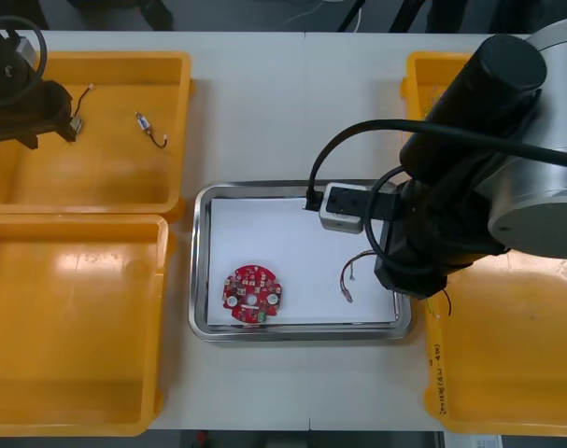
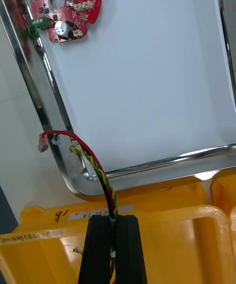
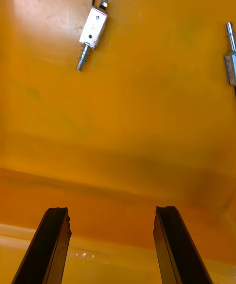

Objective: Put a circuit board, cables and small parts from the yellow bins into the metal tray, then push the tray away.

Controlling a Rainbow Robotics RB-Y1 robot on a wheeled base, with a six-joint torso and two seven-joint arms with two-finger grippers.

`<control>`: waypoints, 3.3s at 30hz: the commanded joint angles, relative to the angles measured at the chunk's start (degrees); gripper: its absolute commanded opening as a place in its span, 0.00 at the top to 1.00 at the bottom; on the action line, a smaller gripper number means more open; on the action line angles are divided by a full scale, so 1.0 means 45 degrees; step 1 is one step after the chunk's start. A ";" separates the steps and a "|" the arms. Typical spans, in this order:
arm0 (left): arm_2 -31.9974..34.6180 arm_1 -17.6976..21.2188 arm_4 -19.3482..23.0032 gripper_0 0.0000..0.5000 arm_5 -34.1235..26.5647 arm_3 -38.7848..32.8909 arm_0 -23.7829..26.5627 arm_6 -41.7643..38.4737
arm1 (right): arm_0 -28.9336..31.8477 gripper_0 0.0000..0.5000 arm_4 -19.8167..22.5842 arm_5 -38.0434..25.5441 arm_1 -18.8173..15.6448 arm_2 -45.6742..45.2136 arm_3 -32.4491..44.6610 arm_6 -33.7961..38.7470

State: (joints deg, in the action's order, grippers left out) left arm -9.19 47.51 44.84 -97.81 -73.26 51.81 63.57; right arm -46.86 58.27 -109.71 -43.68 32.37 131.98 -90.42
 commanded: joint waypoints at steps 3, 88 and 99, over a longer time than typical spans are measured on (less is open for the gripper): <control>0.0342 -0.0090 -0.0785 0.00 0.1052 0.1260 0.1046 0.1869 | -0.0757 1.00 -0.1249 0.0123 0.1133 0.1244 -0.0324 -0.0394; -0.1298 -0.2297 -0.1430 1.00 1.0114 0.8252 0.1983 0.5541 | 0.1078 0.00 -0.5292 0.1764 0.3672 0.0307 -0.3703 -0.4437; -0.1376 -0.2102 -0.1137 1.00 0.9841 0.8194 0.2003 0.5482 | 0.0512 0.00 -0.5194 -0.0064 0.3476 -0.2076 -0.1711 -0.2523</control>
State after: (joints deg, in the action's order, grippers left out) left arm -14.58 38.08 38.78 -52.61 -36.17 58.69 82.15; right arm -41.62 34.45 -109.64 -28.16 26.29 121.28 -105.47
